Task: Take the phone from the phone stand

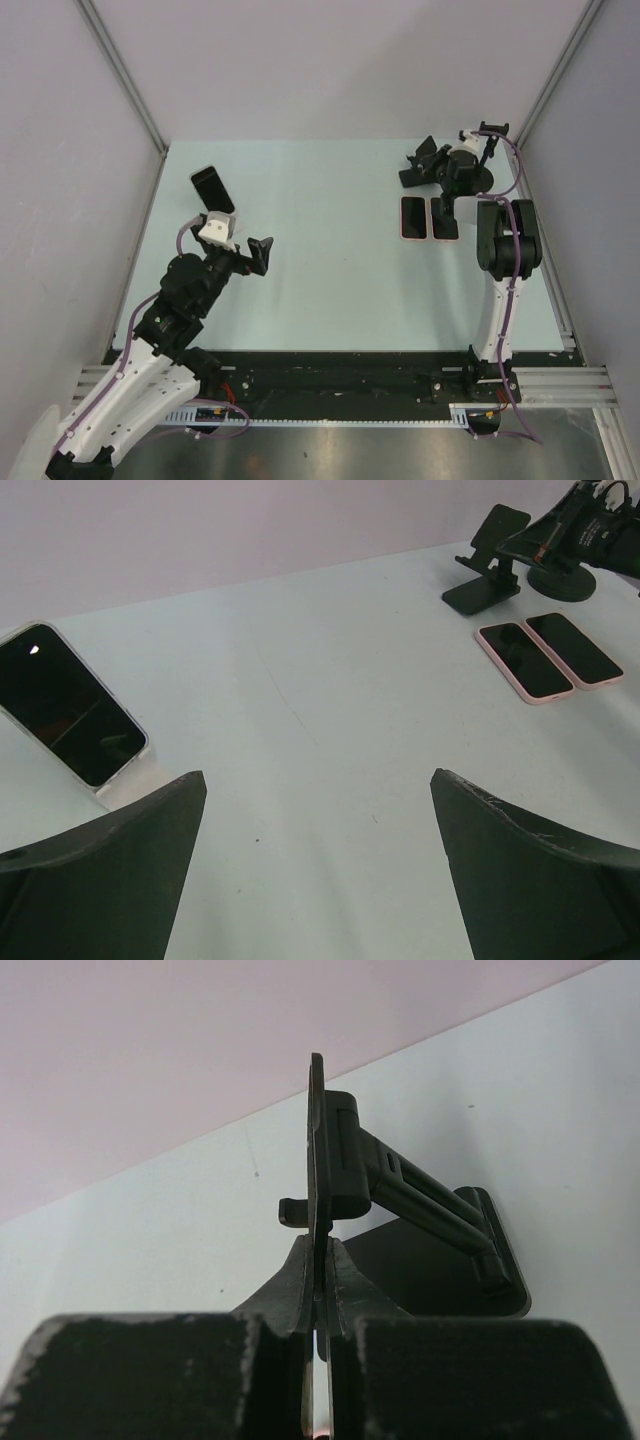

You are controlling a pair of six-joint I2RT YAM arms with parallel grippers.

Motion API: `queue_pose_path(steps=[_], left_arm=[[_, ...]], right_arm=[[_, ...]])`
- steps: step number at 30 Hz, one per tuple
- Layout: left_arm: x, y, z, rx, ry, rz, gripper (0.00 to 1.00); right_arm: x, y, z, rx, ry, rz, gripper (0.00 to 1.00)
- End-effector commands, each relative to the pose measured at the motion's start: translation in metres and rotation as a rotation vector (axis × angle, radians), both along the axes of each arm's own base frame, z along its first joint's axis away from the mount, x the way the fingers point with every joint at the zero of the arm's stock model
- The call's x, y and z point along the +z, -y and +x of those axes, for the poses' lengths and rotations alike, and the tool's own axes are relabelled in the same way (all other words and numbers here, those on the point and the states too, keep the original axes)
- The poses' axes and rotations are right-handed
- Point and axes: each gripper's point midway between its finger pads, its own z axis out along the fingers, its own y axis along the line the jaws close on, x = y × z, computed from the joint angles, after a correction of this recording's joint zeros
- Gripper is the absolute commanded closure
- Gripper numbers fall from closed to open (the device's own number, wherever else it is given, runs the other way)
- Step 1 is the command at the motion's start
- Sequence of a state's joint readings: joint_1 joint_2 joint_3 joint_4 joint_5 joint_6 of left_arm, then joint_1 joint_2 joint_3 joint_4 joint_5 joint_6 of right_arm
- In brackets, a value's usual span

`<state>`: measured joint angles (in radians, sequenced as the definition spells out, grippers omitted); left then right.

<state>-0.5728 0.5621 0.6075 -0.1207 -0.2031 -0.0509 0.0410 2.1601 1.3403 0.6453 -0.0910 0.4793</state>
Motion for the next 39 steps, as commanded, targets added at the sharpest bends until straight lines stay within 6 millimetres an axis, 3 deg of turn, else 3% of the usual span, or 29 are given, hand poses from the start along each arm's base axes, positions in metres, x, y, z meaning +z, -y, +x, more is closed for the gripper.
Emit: queue_pose_path(steps=[1, 4, 13, 15, 16, 26, 29, 30, 33, 39], left_arm=[[0.008, 0.001, 0.000, -0.017, 0.041, 0.009, 0.00], [0.008, 0.001, 0.000, -0.016, 0.041, 0.010, 0.00], [0.010, 0.001, -0.001, -0.019, 0.046, 0.007, 0.00], [0.010, 0.001, -0.001, -0.020, 0.048, 0.006, 0.00], [0.011, 0.001, -0.002, -0.020, 0.049, 0.005, 0.00], [0.014, 0.000, -0.004, -0.021, 0.061, -0.005, 0.00], [0.015, 0.000, -0.005, -0.024, 0.063, -0.008, 0.00], [0.014, 0.000, -0.005, -0.024, 0.061, -0.006, 0.00], [0.016, 0.000, -0.005, -0.024, 0.067, -0.010, 0.00], [0.019, -0.002, -0.007, -0.022, 0.076, -0.017, 0.00]], right_arm=[[0.018, 0.037, 0.001, -0.167, 0.044, -0.013, 1.00], [0.011, 0.049, -0.003, -0.209, 0.033, 0.017, 1.00], [-0.006, 0.054, -0.017, -0.252, 0.000, 0.048, 1.00], [-0.004, 0.056, -0.019, -0.262, 0.003, 0.048, 1.00], [-0.004, 0.071, -0.020, -0.289, 0.004, 0.049, 1.00], [-0.009, 0.080, -0.026, -0.306, -0.013, 0.051, 0.98], [-0.008, 0.077, -0.027, -0.285, -0.014, 0.048, 0.85], [-0.005, 0.077, -0.027, -0.283, -0.011, 0.048, 0.74], [0.000, 0.075, -0.029, -0.271, -0.007, 0.049, 0.61], [0.017, 0.073, -0.035, -0.264, 0.001, 0.044, 0.26]])
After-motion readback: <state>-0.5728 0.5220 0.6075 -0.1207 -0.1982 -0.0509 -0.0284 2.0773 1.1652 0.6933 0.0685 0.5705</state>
